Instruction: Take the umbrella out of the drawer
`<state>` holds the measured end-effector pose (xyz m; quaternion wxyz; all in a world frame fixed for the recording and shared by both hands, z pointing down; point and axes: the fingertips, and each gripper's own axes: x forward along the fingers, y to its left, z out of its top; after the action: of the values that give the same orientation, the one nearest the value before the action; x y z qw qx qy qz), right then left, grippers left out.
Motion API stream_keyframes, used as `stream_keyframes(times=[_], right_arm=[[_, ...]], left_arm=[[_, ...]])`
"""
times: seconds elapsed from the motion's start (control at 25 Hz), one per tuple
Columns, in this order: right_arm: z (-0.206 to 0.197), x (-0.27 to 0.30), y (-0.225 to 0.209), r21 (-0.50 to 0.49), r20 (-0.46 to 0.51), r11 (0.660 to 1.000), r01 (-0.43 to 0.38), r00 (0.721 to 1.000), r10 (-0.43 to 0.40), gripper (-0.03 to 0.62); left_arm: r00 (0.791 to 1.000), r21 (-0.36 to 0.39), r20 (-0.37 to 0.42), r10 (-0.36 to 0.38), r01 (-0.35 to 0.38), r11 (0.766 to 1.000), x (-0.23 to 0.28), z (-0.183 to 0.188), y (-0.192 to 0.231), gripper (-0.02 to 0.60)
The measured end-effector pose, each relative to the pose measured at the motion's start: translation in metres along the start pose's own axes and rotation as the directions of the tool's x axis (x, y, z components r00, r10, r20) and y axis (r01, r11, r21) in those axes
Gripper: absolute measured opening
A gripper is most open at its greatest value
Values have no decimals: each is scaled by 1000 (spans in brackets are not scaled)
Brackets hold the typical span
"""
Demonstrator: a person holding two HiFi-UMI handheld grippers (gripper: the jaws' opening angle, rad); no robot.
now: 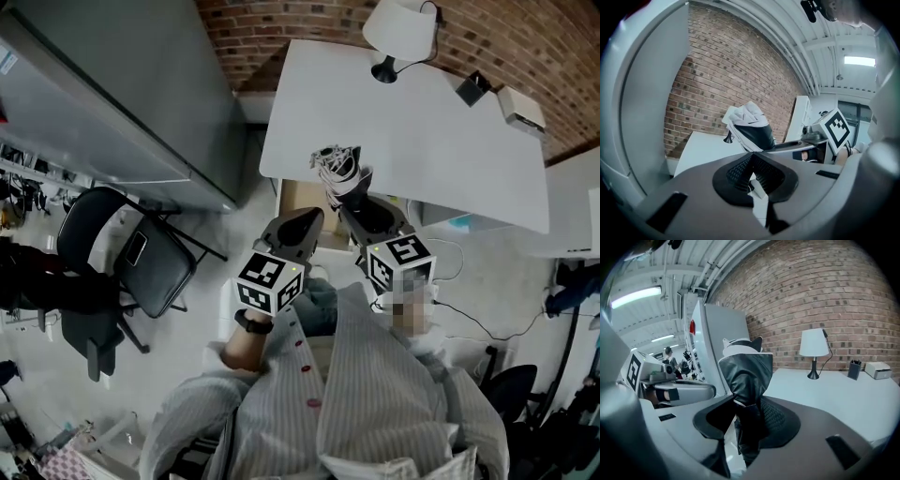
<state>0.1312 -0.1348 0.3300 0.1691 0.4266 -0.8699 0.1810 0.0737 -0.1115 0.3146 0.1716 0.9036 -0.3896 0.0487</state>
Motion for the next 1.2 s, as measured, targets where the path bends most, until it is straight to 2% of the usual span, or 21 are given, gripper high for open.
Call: stream_keyframes(times=[0.2,0.4,1.2], right_arm=[[23,-19,5,42,82,999,-28,996,24,172],[36,-25,9,33,109,999,-41,993,38,172],[36,-4,16,65,102,995,-69,993,62,172]], left_arm=[[999,17,24,-23,22,1000,8,15,-6,9],[999,48,33,-32,30,998,11,23,-8,9],[999,55,27,-17,16,998,5,29,10,9]])
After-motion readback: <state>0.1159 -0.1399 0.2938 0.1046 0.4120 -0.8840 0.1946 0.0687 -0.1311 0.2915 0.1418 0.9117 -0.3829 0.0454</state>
